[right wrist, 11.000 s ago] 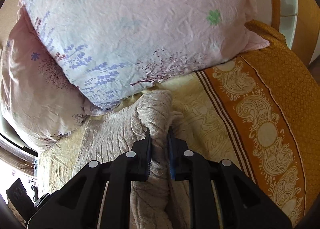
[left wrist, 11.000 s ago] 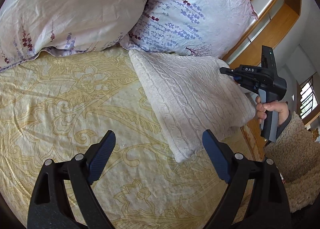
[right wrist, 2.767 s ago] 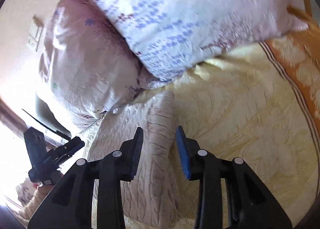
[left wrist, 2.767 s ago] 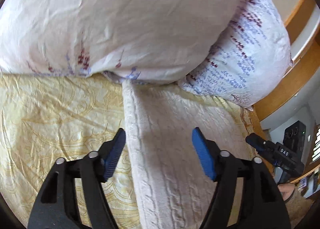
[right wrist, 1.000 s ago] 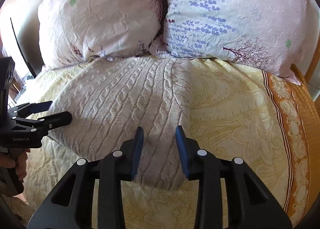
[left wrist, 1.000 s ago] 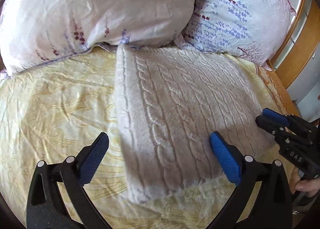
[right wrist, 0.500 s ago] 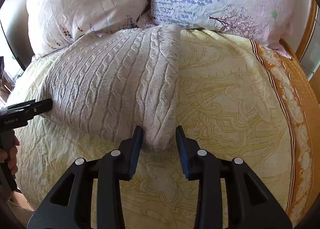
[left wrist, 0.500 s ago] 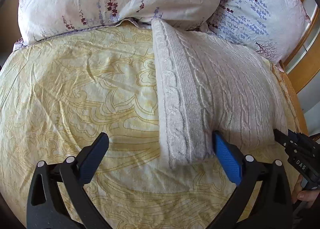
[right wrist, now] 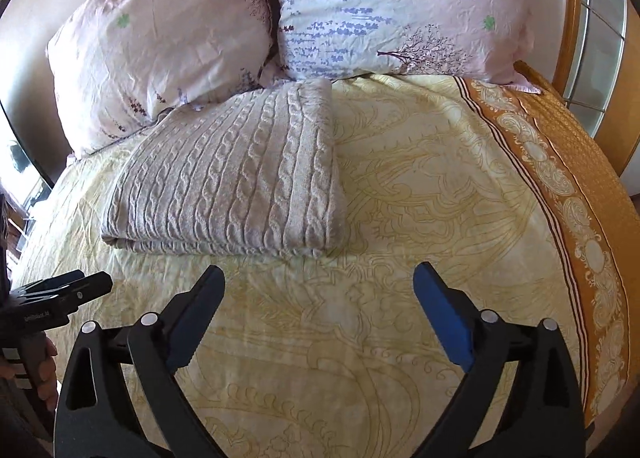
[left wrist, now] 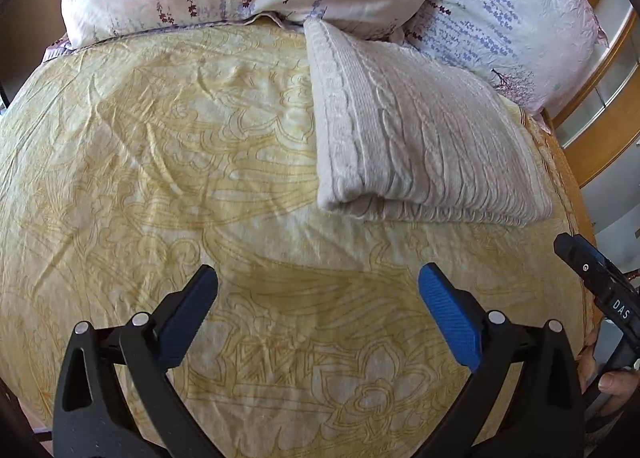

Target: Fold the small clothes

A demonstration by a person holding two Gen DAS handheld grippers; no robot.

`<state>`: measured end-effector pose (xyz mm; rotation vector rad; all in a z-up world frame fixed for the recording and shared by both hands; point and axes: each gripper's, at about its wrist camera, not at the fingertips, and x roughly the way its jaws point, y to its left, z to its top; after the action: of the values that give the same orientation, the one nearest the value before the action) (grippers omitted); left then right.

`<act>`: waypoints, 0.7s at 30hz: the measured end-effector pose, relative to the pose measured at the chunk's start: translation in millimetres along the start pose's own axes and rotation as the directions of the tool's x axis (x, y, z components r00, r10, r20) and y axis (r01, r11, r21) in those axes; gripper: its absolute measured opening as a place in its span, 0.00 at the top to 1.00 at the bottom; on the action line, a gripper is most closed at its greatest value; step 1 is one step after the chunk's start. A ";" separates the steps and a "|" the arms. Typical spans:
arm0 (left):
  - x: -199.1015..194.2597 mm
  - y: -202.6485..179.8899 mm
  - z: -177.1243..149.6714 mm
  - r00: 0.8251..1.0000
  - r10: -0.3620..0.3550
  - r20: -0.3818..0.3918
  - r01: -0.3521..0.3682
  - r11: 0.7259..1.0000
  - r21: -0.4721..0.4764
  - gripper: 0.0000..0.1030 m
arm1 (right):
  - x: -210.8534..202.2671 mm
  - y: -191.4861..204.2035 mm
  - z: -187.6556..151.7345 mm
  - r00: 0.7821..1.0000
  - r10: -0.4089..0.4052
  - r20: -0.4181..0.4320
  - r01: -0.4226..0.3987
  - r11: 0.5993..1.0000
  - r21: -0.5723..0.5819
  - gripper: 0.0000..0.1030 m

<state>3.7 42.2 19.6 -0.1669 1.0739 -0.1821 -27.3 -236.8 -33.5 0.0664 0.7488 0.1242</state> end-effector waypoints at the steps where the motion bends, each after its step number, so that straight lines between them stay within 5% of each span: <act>1: 0.6 -2.1 -0.3 1.000 0.014 -0.006 -0.014 1.000 0.005 0.03 | 2.4 4.0 0.9 1.000 -0.017 -0.010 0.017 1.000 -0.013 0.01; 12: 18.7 -21.1 6.1 0.993 0.106 -0.060 -0.103 0.994 0.048 0.03 | 23.9 18.2 -7.5 0.989 -0.094 -0.117 0.089 0.995 -0.050 0.01; 21: 30.1 -27.2 6.0 0.985 0.163 -0.054 -0.158 0.983 0.091 0.02 | 37.7 27.5 -6.8 0.986 -0.077 -0.147 0.066 0.995 -0.079 0.01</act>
<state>21.2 9.1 2.7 0.0037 1.1336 -0.0883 -7.0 -204.3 -61.0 -0.0408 0.8950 0.0890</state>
